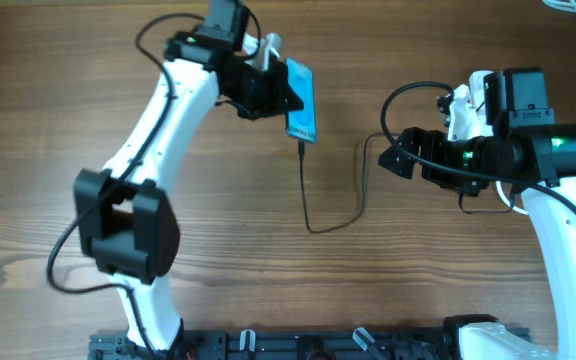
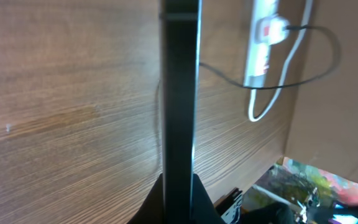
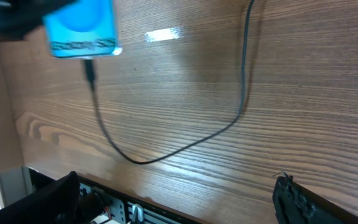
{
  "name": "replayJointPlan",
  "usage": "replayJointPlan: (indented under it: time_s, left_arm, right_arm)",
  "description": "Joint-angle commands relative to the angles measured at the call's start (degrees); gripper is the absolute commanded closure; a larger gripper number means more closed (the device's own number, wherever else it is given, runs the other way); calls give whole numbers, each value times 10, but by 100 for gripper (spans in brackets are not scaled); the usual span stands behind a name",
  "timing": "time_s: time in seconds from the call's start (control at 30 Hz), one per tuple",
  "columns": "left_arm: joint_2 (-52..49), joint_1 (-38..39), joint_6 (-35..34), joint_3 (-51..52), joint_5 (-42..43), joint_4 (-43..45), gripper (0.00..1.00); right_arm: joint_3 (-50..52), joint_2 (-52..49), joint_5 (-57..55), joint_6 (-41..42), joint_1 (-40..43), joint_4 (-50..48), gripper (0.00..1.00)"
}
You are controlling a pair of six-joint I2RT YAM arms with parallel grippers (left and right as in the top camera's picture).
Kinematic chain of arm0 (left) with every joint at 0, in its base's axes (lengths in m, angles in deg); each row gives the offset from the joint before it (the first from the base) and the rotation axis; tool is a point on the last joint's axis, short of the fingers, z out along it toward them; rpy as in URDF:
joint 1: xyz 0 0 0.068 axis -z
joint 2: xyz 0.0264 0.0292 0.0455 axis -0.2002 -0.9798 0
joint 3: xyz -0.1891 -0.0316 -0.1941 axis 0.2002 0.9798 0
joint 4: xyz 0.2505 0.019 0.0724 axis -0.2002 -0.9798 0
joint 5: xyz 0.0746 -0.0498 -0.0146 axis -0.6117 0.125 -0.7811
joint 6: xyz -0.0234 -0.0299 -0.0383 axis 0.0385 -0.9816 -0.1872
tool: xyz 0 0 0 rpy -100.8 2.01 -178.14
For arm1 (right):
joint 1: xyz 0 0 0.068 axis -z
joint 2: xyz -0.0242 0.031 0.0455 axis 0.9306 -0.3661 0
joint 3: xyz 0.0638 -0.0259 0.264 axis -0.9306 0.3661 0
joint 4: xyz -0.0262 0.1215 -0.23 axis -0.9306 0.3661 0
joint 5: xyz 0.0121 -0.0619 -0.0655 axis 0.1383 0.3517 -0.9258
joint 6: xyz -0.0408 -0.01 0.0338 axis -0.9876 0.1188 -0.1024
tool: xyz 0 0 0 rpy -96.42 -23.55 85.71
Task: Plug charger to phone and switch on socket
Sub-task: 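Lower the plugged-in phone flat onto the table with the left gripper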
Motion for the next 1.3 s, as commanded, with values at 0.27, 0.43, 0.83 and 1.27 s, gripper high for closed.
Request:
replayJointPlan:
  time_s: [0.27,0.43,0.83,1.27]
  left_arm:
    - [-101,11,38,13,-20,10,96]
    - [-107,11,52,37,4,48,96]
    - [-107,49,64,106,19,141,96]
    - [-108,49,49,107,-40,151,96]
  right_arm:
    - [-4,-5,-6,0,2,-1,0]
    - [-4,-5,-6,-1,2,-2,0]
    - [-4,-5,-8,-1,2,-3,0]
    - [9,-5,-8,-1,2,-2,0]
